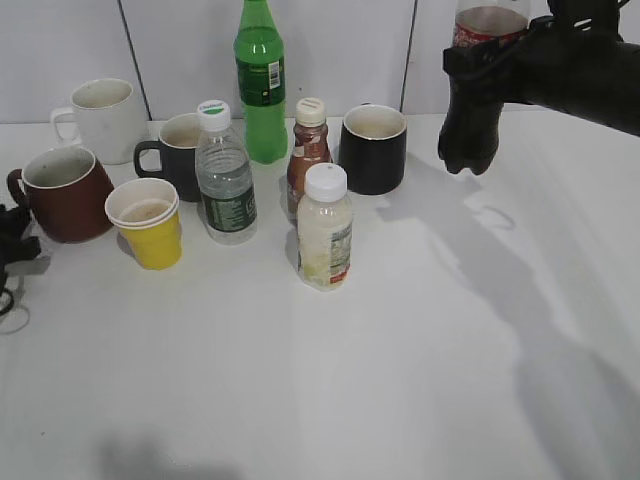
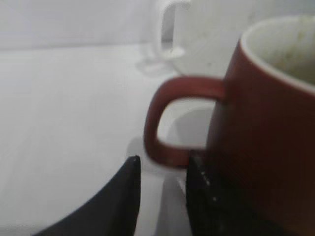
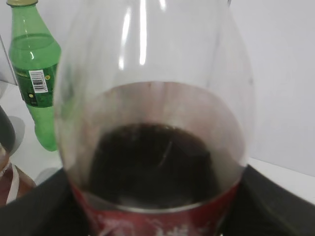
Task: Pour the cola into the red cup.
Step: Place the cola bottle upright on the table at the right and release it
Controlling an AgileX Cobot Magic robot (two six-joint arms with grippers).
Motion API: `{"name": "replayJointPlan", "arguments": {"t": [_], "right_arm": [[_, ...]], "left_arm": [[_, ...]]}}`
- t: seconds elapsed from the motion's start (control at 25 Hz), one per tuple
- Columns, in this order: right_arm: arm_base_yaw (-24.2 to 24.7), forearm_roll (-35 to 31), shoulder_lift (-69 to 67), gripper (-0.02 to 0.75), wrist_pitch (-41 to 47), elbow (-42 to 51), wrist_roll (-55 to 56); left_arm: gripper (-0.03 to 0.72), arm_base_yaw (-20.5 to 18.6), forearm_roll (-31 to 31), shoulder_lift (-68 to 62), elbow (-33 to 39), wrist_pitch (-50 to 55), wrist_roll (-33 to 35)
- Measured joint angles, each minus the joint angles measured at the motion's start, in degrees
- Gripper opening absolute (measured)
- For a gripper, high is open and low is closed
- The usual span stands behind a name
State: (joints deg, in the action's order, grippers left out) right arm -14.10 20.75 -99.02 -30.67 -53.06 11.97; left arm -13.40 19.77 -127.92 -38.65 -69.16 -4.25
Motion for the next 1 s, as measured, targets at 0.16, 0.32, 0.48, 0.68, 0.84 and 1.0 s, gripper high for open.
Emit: {"name": "replayJointPlan", "arguments": {"t": [0.16, 0.32, 0.48, 0.68, 0.84, 1.0], "right_arm": [[0.39, -2.65, -1.38, 0.477, -1.18, 0.00, -1.03], [1.03, -4.19, -7.40, 0.475, -7.02, 0.00, -1.54], [1.15, -4.97, -13.25, 0.475, -12.19, 0.00, -1.65], [1.27, -4.86, -15.79, 0.475, -15.05, 0.00, -2.90], [1.27, -4.86, -15.84, 0.475, -16.05, 0.60, -4.88], [1.27, -4.92, -15.84, 0.475, -16.32, 3.23, -5.62]], "left_arm": [[0.248, -0.21, -0.33, 3.05, 4.45, -0.04, 0.00], [0.248, -0.26, -0.33, 7.78, 9.39, -0.04, 0.00], [0.248, -0.26, -0.33, 12.12, 13.33, -0.12, -0.05], [0.248, -0.26, -0.41, 15.34, 15.31, -0.18, -0.05], [0.248, -0.26, -0.41, 16.92, 15.60, -0.18, -0.05], [0.248, -0.26, -0.41, 17.59, 15.79, -0.26, -0.05]]}}
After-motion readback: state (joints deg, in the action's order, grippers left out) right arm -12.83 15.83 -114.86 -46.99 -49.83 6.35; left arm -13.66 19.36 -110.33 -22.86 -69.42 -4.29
